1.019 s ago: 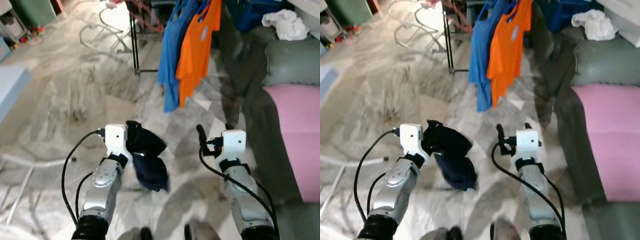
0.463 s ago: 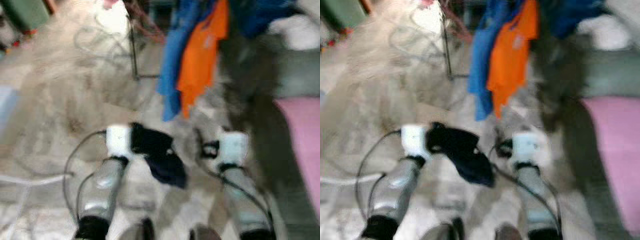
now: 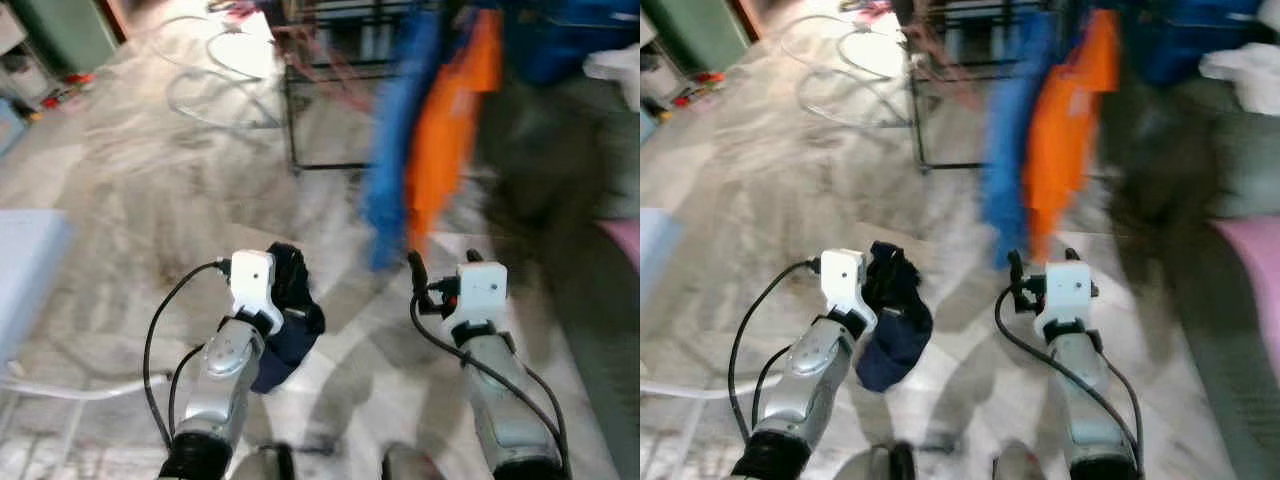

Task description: Hang hanger

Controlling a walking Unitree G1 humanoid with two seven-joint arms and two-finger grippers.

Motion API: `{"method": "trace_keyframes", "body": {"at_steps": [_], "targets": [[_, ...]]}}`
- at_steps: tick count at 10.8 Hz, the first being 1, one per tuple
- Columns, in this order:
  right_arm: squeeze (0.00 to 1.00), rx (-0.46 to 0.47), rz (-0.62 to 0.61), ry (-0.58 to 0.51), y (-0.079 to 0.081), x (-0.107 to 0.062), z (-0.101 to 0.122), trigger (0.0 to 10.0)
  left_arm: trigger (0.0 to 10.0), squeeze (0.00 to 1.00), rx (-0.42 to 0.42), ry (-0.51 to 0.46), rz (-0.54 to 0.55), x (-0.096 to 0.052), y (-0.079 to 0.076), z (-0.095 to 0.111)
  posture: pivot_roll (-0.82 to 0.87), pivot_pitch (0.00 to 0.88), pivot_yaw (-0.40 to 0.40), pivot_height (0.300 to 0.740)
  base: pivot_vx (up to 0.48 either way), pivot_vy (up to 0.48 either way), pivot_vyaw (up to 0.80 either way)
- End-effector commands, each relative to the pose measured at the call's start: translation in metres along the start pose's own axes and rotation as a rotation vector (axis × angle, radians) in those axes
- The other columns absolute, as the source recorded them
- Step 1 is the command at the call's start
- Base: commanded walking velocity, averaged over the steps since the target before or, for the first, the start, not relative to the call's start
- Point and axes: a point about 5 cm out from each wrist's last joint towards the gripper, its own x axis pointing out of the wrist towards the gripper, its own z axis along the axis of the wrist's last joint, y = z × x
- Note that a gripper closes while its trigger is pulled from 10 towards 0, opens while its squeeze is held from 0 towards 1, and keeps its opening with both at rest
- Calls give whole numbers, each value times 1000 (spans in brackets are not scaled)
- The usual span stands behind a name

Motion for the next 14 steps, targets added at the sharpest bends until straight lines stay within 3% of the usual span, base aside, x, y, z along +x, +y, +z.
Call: {"method": "trace_keyframes", "body": {"at_steps": [1, 5, 9, 12, 14], "targets": [[0, 2, 4, 7, 2, -4, -2, 10000, 10000, 0, 11, -9, 4, -1, 2, 2, -161, 233, 101, 740, 382, 292, 0], [0, 14, -8, 16, 1, -4, -3, 10000, 10000, 0, 13, -4, -2, -1, 0, 1, -164, 239, 103, 740, 396, 270, -381], [0, -29, 17, -15, 4, -2, 5, 10000, 10000, 0, 10, -14, 0, 1, -3, 5, -162, 242, 99, 740, 401, 262, 0], [0, -22, 7, -10, 4, -2, 5, 10000, 10000, 0, 20, -25, -10, 3, -5, 8, -161, 243, 101, 740, 459, 0, 0], [0, -23, 2, -8, 3, -3, 4, 10000, 10000, 0, 28, -9, -9, 1, -5, 5, -164, 241, 100, 740, 458, 0, -694]]}}
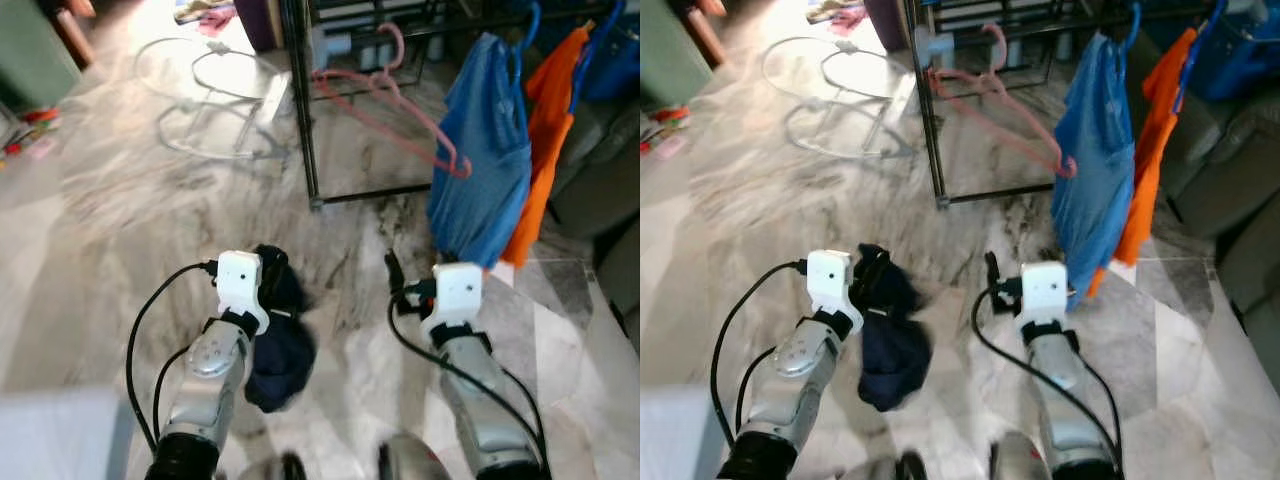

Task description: Hang hanger

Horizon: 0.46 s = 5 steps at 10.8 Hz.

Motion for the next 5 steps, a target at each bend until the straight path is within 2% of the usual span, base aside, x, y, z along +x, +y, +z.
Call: {"method": "trace_keyframes", "body": {"at_steps": [1, 3, 5], "targets": [[0, -8, -17, 9, -7, -2, -1, 10000, 10000, 0, 2, -6, -10, 2, -6, 2, -166, 238, 99, 740, 409, -247, 0], [0, -13, -17, 4, -7, 0, 0, 10000, 10000, 0, 8, -10, -13, 3, -6, 3, -167, 239, 95, 740, 398, -263, 0], [0, -40, 15, 3, -5, -1, 1, 10000, 10000, 0, 7, -7, -4, 1, -6, 1, -164, 240, 96, 740, 480, 0, 0]]}}
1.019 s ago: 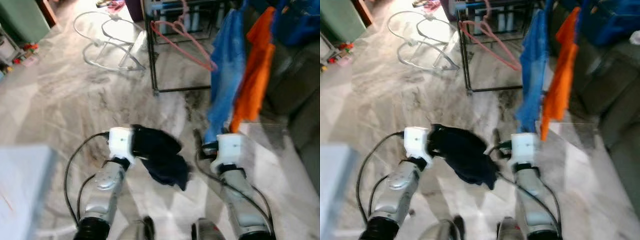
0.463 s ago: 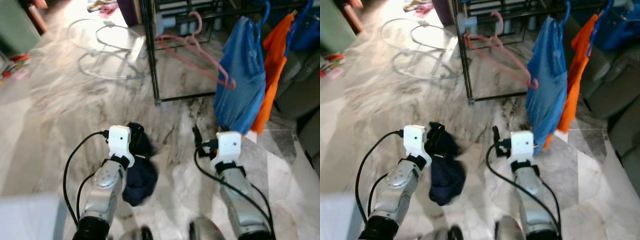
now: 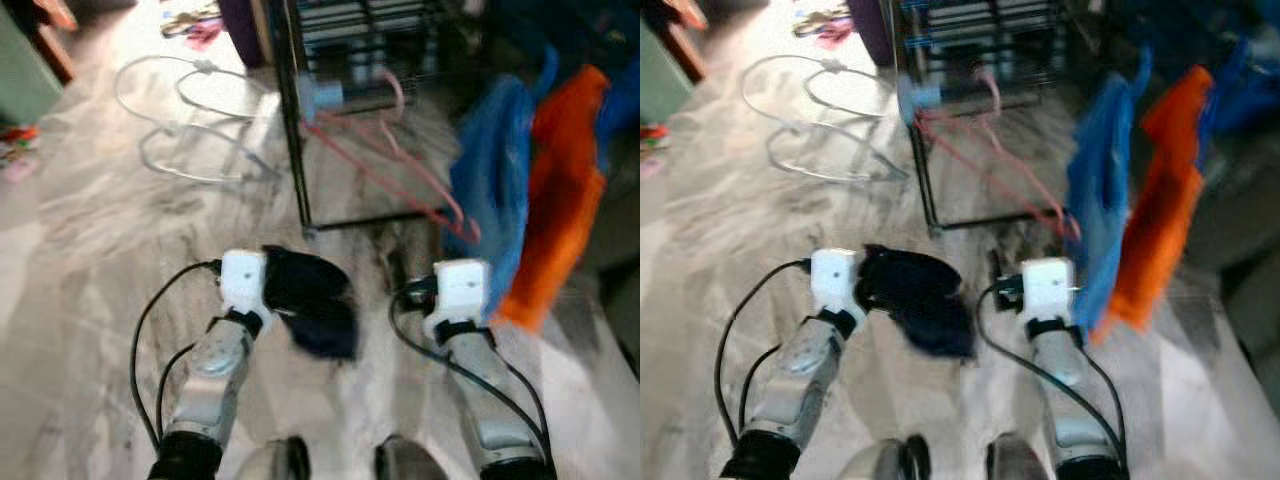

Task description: Hang hanger

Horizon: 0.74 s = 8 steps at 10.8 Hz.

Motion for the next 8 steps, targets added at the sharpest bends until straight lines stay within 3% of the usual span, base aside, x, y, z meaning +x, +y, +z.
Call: {"method": "trace_keyframes", "body": {"at_steps": [1, 3, 8], "targets": [[0, -54, 31, 1, 1, -4, 0, 10000, 10000, 0, -12, -9, -10, 0, -4, 1, -163, 243, 98, 740, 480, 0, 0], [0, -125, 101, -40, 14, -3, 8, 10000, 10000, 0, -38, -19, -22, -1, -5, 2, -161, 246, 101, 740, 0, 0, 0], [0, -118, 129, -33, 20, -6, 8, 10000, 10000, 0, -32, -12, -25, -2, -5, 2, -162, 248, 104, 740, 0, 0, 0]]}}
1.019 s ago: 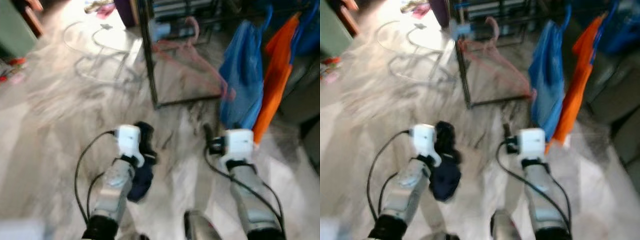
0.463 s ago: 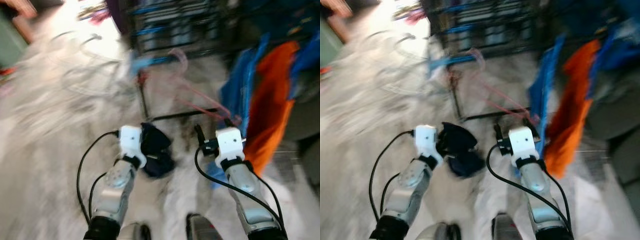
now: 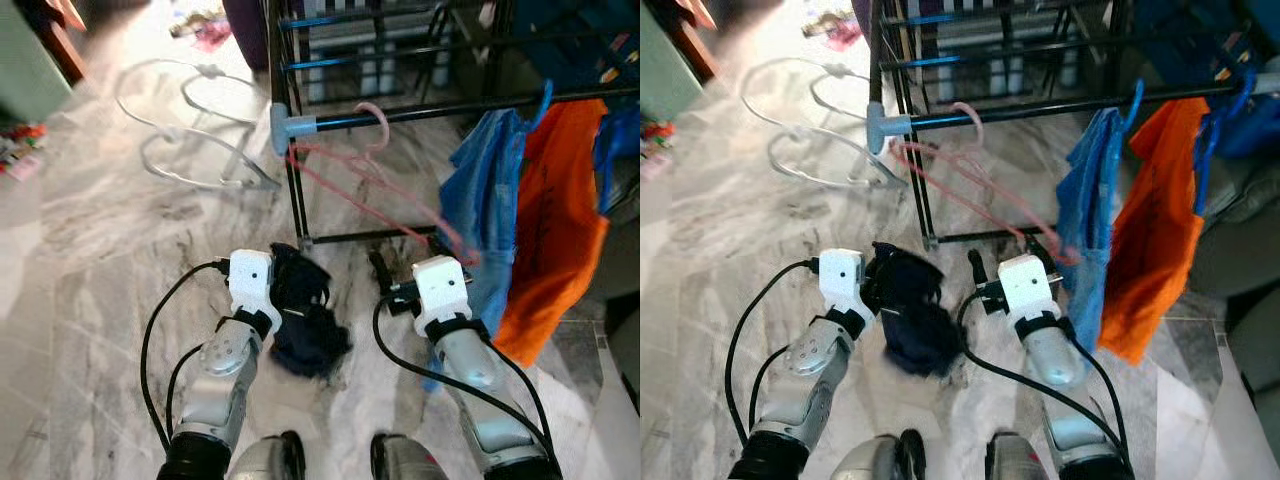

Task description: Hang hanger

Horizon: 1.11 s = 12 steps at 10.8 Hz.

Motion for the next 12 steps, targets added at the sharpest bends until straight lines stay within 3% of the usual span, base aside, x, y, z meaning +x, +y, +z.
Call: {"method": "trace_keyframes", "body": {"at_steps": [1, 3, 5, 6, 8, 10, 11, 12], "targets": [[0, -6, 40, -4, 6, -2, 3, 10000, 10000, 0, 6, 0, 7, -2, 2, 0, -162, 248, 104, 740, 0, 0, 0], [0, 3, 116, -47, 14, -1, 16, 10000, 10000, 0, 8, 7, 8, -2, 2, -1, -166, 249, 106, 740, 0, 0, 0], [0, -30, 61, -123, 3, 4, 34, 10000, 10000, 0, 14, 11, 5, -2, 1, -1, -170, 249, 108, 740, 0, 0, 0], [0, -91, -5, -149, -12, 8, 42, 10000, 10000, 0, 16, 14, 2, -2, 1, -2, -170, 250, 111, 740, 0, 0, 0], [0, -80, 54, -108, -21, 18, 38, 10000, 10000, 0, 15, 24, 2, -2, 1, -3, -174, 256, 116, 740, 0, 0, 0], [0, -11, 161, -34, -22, 43, 30, 9686, 10000, 0, 23, 32, -12, -3, 0, -3, -170, 266, 121, 740, 0, 0, 0], [0, 5, 173, -25, -22, 50, 30, 4471, 10000, 0, 25, 32, -12, -3, 0, -3, -165, 266, 121, 740, 0, 0, 0], [0, 45, 183, 8, -22, 61, 28, 0, 10000, 0, 28, 32, -9, -3, 1, -3, -153, 266, 119, 740, 0, 0, 0]]}}
